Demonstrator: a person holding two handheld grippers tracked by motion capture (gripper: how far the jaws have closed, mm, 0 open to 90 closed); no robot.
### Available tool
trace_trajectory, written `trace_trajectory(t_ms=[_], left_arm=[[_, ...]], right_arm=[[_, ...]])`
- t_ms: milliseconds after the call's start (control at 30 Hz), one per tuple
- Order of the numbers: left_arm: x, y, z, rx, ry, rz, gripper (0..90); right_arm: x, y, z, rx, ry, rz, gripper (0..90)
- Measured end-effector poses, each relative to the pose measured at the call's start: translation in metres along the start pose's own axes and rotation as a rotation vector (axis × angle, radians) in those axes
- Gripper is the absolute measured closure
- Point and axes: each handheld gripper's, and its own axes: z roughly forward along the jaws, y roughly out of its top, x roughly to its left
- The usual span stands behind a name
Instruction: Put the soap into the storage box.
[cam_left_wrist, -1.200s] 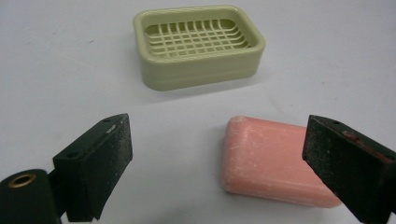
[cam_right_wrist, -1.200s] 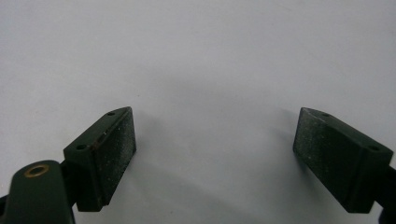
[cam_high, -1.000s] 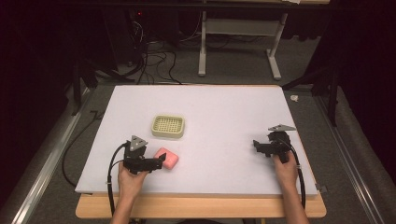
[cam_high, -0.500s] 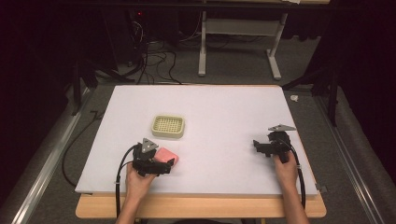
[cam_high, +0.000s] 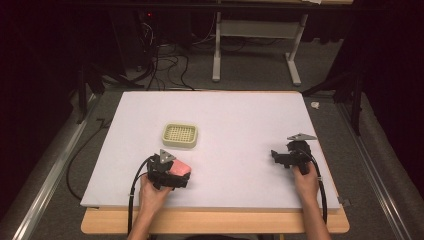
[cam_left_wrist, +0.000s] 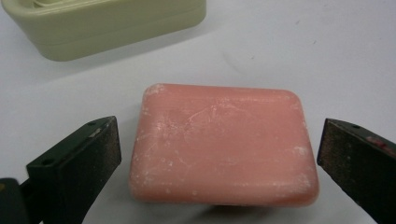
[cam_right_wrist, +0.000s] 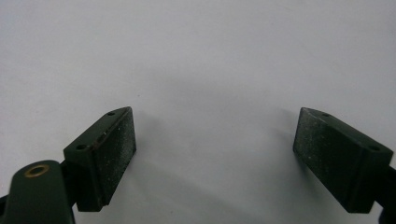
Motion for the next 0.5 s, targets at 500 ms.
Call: trace_trajectory(t_ms=[500], left_arm=[[-0.0044, -0.0023, 0.0066, 0.035, 0.021, 0.031, 7.2]], right_arm=[[0.0001, 0.0, 0.0, 0.0, 0.0, 0.002, 13.7]])
